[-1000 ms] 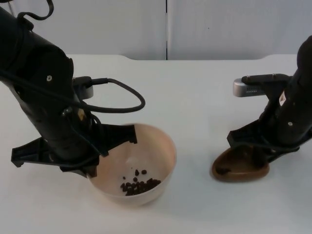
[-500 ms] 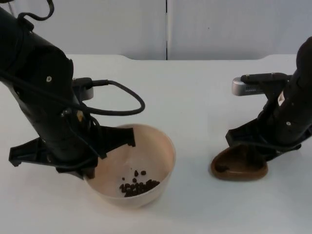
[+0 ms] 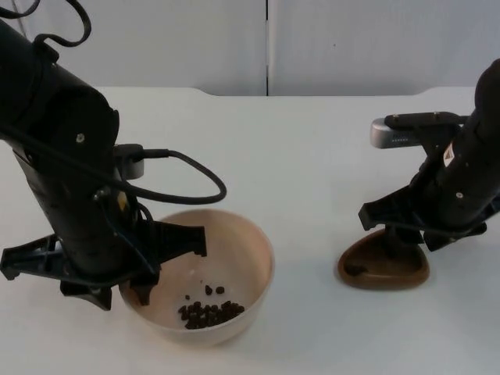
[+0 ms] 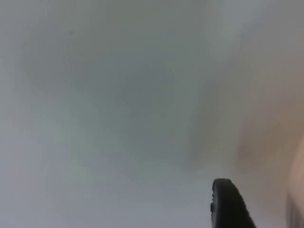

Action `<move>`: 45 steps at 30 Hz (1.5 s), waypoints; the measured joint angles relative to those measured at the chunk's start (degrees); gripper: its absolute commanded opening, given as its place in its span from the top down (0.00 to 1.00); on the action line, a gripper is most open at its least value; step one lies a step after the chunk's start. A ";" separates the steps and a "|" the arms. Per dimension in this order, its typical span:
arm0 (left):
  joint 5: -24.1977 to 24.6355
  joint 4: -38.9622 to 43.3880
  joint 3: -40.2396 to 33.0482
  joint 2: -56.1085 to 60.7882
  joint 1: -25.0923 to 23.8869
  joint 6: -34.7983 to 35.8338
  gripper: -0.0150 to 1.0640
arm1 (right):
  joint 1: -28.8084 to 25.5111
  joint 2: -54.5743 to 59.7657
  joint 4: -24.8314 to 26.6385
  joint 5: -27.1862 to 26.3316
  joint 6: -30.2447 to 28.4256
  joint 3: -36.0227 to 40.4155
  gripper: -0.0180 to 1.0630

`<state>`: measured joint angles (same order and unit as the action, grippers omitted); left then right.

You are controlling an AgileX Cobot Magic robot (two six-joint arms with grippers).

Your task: Pick up the bowl with the left hand and pour the coffee beans from the cup into the bowl with the right hand.

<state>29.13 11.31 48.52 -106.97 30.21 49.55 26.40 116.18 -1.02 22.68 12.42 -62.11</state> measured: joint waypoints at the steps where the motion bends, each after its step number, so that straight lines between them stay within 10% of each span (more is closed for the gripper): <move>1: 0.00 0.00 0.00 0.00 0.00 0.00 0.64 | 0.00 0.00 0.00 0.00 0.00 0.00 0.52; 21: 0.00 0.00 0.00 0.00 0.00 0.00 0.63 | 0.00 0.00 0.00 -0.42 0.00 0.00 0.52; 31: 0.00 0.25 0.00 0.00 0.00 0.00 0.15 | 0.00 0.00 0.00 -0.42 0.00 0.00 0.52; 45: -1.13 0.48 -0.09 6.33 0.00 0.00 0.12 | 0.00 -1.82 0.00 0.33 -0.57 0.00 0.52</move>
<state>28.01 11.79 48.43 -100.63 30.21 49.55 26.40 114.36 -1.02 23.01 11.86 -62.11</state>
